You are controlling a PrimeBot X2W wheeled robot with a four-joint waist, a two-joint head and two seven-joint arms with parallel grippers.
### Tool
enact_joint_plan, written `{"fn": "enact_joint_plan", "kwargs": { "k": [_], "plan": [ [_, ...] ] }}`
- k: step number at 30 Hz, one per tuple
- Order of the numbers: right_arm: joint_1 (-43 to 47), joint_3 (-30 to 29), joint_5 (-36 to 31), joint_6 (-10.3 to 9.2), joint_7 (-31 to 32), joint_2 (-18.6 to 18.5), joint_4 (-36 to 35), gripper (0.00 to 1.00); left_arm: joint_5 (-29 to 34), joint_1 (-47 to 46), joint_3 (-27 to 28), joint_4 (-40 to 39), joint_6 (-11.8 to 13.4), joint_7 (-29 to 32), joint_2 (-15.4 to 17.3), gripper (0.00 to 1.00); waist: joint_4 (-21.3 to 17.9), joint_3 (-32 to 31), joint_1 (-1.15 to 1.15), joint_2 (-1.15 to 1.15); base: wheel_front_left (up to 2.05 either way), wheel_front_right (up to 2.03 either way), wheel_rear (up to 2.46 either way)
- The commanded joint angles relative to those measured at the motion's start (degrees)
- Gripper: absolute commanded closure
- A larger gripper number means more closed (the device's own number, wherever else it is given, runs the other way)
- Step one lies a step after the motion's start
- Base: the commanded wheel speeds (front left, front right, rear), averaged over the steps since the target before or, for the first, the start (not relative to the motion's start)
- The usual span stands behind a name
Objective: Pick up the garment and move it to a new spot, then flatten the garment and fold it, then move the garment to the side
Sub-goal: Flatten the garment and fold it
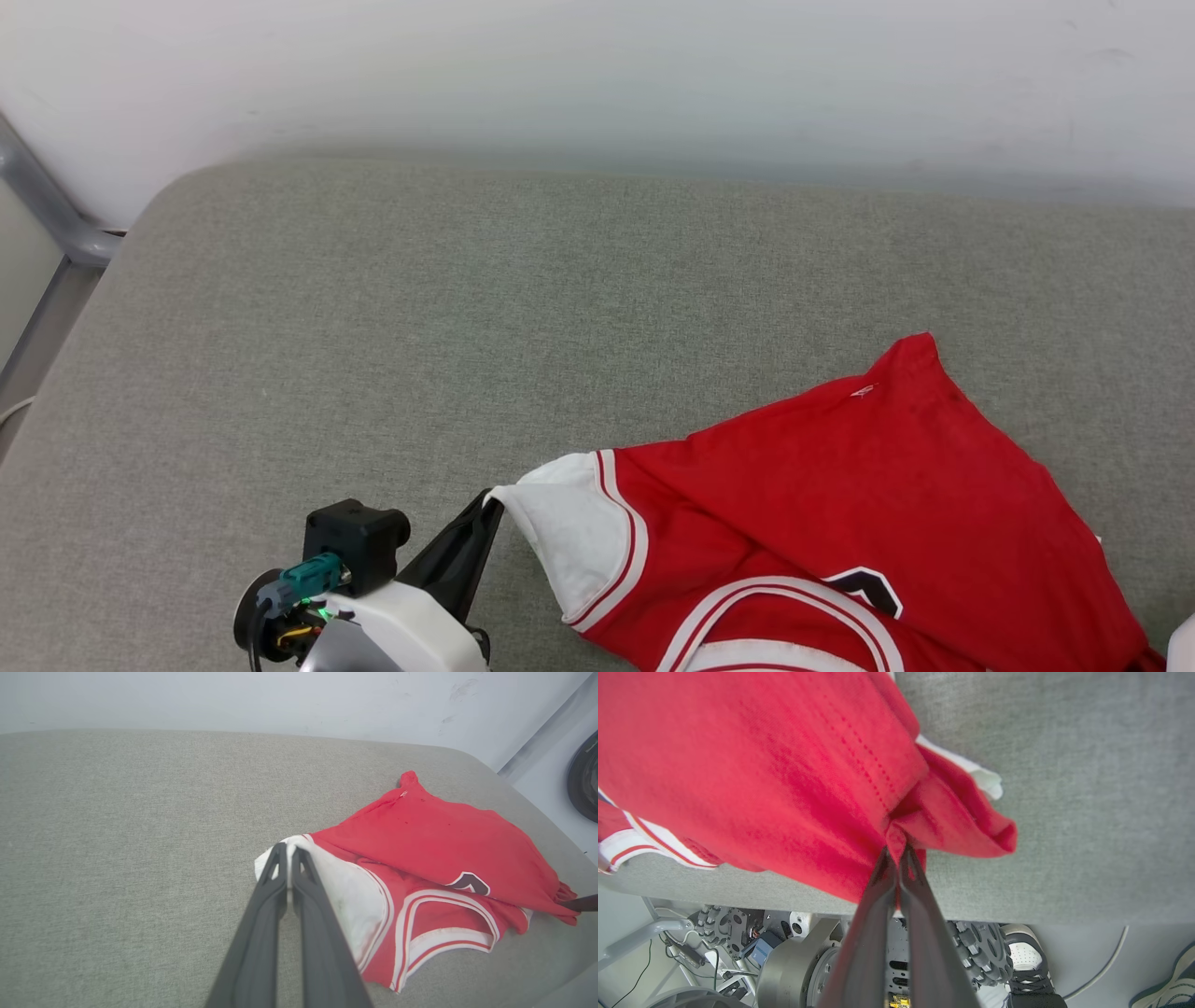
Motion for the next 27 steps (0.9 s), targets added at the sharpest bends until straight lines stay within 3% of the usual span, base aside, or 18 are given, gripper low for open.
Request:
{"fn": "enact_joint_plan", "kwargs": {
  "k": [1,6,7,8,17,27],
  "plan": [
    [0.4,-0.2,0.2,-0.06,-0.2,0.2,0.2,1.00,0.2,0.4,0.2,0.1,0.0,-0.4,-0.2,1.00,0.0,0.0,0.01,0.00,0.00,0.00,0.00],
    [-0.4,0.7,0.5,-0.06,-0.8,-0.6,0.0,1.00,0.5,-0.5,0.1,0.2,-0.2,-0.5,-0.2,1.00,0.0,0.2,0.01,0.00,0.00,0.00,0.00],
    [-0.8,0.9,0.6,-0.06,-1.1,-0.9,-0.3,0.57,0.5,-0.6,0.1,0.1,-0.2,-0.5,-0.2,1.00,0.1,0.3,0.01,0.00,0.00,0.00,0.00],
    [-1.1,1.3,0.9,-0.06,-1.3,-1.2,-0.6,0.00,0.5,-0.6,0.1,0.0,-0.3,-0.6,-0.1,1.00,0.2,0.4,0.01,0.00,0.00,0.00,0.00],
    [-8.7,3.8,5.5,-0.06,2.4,-3.4,-9.1,0.00,1.2,-1.7,-0.3,-1.4,-0.4,-0.8,-0.1,1.00,1.4,2.9,0.01,0.00,0.00,0.00,0.00],
    [-23.3,8.2,1.8,-0.06,5.5,-3.2,-8.6,0.00,1.9,-4.6,-0.7,-3.0,-1.4,-1.0,-0.6,1.00,4.9,8.3,0.01,0.00,0.00,0.00,0.00]
  ]
}}
